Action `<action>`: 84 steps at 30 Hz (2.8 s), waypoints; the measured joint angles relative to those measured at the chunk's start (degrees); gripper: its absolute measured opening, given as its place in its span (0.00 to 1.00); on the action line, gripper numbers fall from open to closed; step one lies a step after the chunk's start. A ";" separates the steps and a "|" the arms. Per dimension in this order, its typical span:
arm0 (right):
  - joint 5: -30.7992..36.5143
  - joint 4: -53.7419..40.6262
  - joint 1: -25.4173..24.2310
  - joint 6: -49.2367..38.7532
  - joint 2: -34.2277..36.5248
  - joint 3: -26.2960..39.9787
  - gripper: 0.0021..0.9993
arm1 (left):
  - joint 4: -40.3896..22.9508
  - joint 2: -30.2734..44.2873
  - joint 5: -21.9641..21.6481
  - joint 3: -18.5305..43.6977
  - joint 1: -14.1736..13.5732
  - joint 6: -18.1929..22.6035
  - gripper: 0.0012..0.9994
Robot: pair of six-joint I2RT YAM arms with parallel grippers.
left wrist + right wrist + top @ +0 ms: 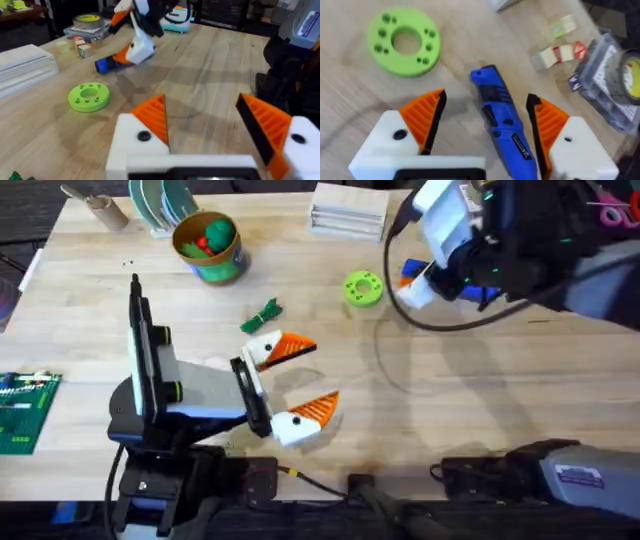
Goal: Pick up the gripper from the table and insert it into the empty holder that is missing its gripper. Then pick up a screw, insert it into the mounting hole, and use the screwdriver to tighten it. Finally, clean up the table by picking up the vegetable and placing it into the bucket.
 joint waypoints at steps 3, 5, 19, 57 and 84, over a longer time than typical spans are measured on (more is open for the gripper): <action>-0.61 0.00 0.00 4.35 -4.11 0.00 0.99 | 0.00 0.00 0.00 0.00 0.00 -0.05 0.86; -0.99 -0.04 0.00 7.14 -6.36 0.00 0.99 | -0.02 0.00 0.00 0.00 0.00 -0.16 0.70; -16.13 -0.07 0.02 23.56 -12.55 0.00 0.99 | -0.02 0.00 -0.02 0.00 0.00 -0.04 0.99; -17.90 0.06 0.02 32.13 -12.55 0.00 0.99 | -49.64 30.44 -50.96 49.48 0.00 -3.01 0.99; -17.90 0.09 0.02 32.13 -12.55 0.00 0.99 | -41.68 55.83 -56.96 50.86 0.00 -0.06 0.99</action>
